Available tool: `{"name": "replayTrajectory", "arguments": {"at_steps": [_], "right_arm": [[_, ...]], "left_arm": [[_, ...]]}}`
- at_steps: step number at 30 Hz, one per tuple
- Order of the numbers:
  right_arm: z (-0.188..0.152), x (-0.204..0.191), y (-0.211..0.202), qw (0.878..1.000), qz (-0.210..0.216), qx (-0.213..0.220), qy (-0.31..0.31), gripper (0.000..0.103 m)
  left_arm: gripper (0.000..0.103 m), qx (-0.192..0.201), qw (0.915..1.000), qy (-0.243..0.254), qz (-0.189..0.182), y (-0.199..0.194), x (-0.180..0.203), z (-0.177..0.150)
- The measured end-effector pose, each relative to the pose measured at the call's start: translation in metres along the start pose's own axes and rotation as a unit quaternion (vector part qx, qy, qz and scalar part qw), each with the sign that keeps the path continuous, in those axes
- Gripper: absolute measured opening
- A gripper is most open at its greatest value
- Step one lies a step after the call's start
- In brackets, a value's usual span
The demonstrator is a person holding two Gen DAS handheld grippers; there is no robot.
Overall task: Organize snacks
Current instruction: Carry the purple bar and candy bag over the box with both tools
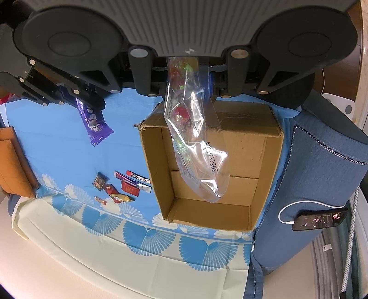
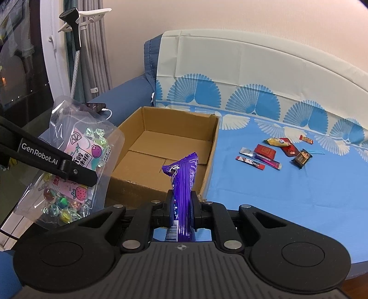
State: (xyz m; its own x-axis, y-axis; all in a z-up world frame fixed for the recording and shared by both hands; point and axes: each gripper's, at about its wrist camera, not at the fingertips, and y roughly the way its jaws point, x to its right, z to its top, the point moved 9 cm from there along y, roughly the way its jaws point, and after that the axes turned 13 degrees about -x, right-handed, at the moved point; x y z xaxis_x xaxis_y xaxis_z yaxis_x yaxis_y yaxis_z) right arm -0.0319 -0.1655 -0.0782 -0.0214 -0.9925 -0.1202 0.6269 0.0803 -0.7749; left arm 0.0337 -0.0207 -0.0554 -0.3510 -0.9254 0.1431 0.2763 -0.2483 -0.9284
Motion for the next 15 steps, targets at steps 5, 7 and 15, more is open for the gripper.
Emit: {"name": "replayTrajectory", "arguments": {"at_steps": [5, 7, 15], "right_arm": [[-0.0014, 0.0015, 0.0010, 1.000, 0.001, -0.003, 0.002, 0.013], [-0.0015, 0.0011, 0.0016, 1.000, 0.002, -0.005, 0.002, 0.013], [0.0003, 0.0002, 0.0084, 1.000, 0.003, -0.016, -0.002, 0.013]], "left_arm": [[0.031, -0.005, 1.0000, -0.001, 0.000, 0.0030, 0.0015, -0.0006], [0.031, -0.006, 1.0000, -0.003, 0.000, 0.0042, 0.0002, 0.0008], [0.031, -0.011, 0.9999, -0.012, -0.001, 0.0086, -0.0029, 0.0040]]}}
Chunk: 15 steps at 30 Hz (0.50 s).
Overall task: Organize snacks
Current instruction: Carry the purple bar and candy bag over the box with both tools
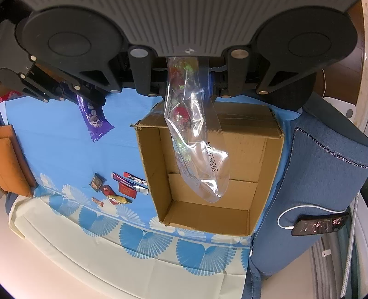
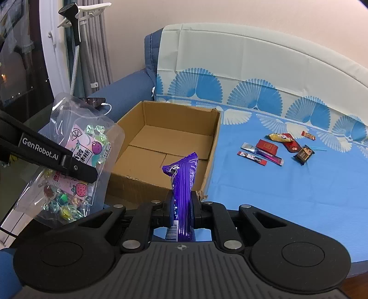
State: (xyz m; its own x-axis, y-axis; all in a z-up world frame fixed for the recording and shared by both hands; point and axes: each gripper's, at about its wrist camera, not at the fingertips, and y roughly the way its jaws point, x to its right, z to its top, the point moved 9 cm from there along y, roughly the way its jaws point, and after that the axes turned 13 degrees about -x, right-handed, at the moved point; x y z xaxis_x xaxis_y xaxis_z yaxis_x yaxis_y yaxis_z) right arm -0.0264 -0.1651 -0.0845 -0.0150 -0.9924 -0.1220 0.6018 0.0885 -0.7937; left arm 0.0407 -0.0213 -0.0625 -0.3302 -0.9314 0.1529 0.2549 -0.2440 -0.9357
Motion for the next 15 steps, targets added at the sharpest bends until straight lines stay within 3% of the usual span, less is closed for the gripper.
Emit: {"name": "replayTrajectory", "arguments": {"at_steps": [15], "right_arm": [[0.006, -0.001, 0.015, 1.000, -0.010, -0.013, -0.009, 0.013]], "left_arm": [[0.031, 0.005, 0.9995, -0.030, -0.002, 0.003, -0.019, 0.015]]}}
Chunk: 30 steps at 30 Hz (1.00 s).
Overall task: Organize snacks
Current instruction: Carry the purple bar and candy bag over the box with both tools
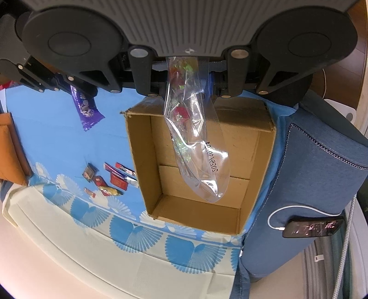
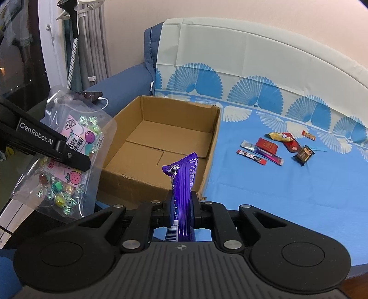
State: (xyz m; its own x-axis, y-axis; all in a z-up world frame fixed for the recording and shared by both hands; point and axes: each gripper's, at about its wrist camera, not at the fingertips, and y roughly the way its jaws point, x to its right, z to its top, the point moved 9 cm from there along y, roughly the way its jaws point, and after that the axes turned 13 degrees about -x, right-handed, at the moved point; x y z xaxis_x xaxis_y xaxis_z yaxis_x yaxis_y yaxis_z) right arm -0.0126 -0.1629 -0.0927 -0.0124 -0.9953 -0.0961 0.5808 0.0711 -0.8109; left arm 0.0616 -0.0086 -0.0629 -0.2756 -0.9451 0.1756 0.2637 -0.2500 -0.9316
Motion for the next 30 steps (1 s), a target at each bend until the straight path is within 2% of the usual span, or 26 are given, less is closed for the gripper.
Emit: {"name": "replayTrajectory", "arguments": {"at_steps": [10, 20, 30], "right_arm": [[0.018, -0.008, 0.007, 1.000, 0.000, 0.008, -0.012, 0.013], [0.040, -0.020, 0.026, 1.000, 0.014, 0.001, -0.017, 0.013], [0.065, -0.019, 0.054, 1.000, 0.022, -0.008, -0.010, 0.013]], "left_arm": [[0.031, 0.012, 0.9998, -0.014, -0.003, 0.000, -0.011, 0.022], [0.031, 0.003, 0.9998, -0.018, 0.005, 0.013, -0.022, 0.042], [0.031, 0.003, 0.9998, -0.018, 0.013, 0.030, -0.025, 0.078]]}}
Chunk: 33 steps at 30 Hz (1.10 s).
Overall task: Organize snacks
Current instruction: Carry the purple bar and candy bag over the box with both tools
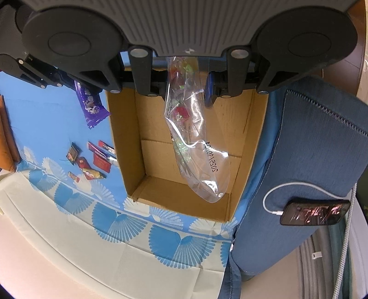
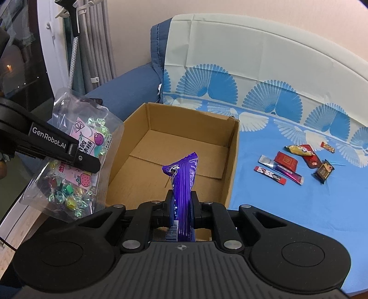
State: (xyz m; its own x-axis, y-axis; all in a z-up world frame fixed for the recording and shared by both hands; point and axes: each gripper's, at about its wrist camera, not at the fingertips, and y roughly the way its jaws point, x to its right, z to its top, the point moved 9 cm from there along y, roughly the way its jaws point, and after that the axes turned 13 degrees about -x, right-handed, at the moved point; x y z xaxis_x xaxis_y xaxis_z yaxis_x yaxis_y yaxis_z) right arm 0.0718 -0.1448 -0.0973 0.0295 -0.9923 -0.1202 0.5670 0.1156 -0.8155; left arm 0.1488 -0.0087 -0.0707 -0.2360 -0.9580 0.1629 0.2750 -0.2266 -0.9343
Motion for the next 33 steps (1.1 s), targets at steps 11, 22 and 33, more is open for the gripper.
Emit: {"name": "replayTrajectory", "arguments": {"at_steps": [11, 22, 33], "right_arm": [[0.029, 0.008, 0.035, 1.000, 0.009, -0.007, 0.004, 0.013], [0.043, 0.011, 0.068, 1.000, 0.015, -0.024, 0.005, 0.013], [0.048, 0.014, 0.096, 0.999, 0.014, -0.042, 0.007, 0.013]], "left_arm": [[0.031, -0.009, 0.9999, 0.003, 0.006, 0.029, 0.002, 0.033], [0.031, -0.032, 0.9993, 0.001, 0.017, 0.064, -0.006, 0.048], [0.031, -0.052, 0.9983, -0.002, 0.025, 0.089, -0.012, 0.053]]}}
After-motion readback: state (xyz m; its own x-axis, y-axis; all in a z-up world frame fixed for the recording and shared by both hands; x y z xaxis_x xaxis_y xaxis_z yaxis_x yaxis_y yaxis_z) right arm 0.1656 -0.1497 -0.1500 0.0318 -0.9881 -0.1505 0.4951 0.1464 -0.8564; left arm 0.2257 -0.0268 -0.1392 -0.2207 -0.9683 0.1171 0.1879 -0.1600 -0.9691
